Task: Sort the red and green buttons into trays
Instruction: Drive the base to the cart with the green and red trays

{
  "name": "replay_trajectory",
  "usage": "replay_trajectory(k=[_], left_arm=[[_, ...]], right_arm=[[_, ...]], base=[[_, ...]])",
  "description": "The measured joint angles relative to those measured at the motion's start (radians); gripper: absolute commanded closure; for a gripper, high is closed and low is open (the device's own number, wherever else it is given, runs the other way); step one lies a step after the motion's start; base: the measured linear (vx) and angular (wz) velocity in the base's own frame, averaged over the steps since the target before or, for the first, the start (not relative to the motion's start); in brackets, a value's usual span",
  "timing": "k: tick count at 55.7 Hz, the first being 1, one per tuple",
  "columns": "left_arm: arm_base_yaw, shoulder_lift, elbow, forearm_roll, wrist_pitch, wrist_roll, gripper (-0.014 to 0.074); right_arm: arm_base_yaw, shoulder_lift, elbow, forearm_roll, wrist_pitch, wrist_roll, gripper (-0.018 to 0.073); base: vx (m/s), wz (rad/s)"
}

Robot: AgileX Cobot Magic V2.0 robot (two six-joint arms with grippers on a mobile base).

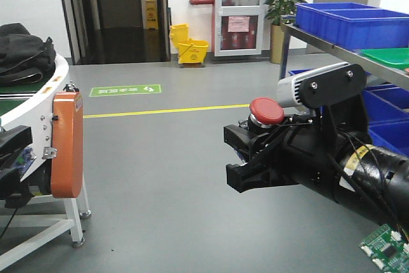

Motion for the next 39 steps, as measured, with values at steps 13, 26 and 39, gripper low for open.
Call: replay_trajectory(k=[13, 26, 39], left_arm=[[0.0, 0.0, 0.0, 0.0, 0.0, 0.0, 0.0599], [0.0, 0.0, 0.0, 0.0, 0.001, 0.0, 0.0599], [0.0, 0.0, 0.0, 0.0, 0.001, 0.0, 0.0599]], right_arm=[[0.0, 0.0, 0.0, 0.0, 0.0, 0.0, 0.0568], [0.0, 0.0, 0.0, 0.0, 0.0, 0.0, 0.0568], [0.0, 0.0, 0.0, 0.0, 0.0, 0.0, 0.0568]], base=[[0.35, 0.1], [0.41, 0.03], [0.45, 0.01]])
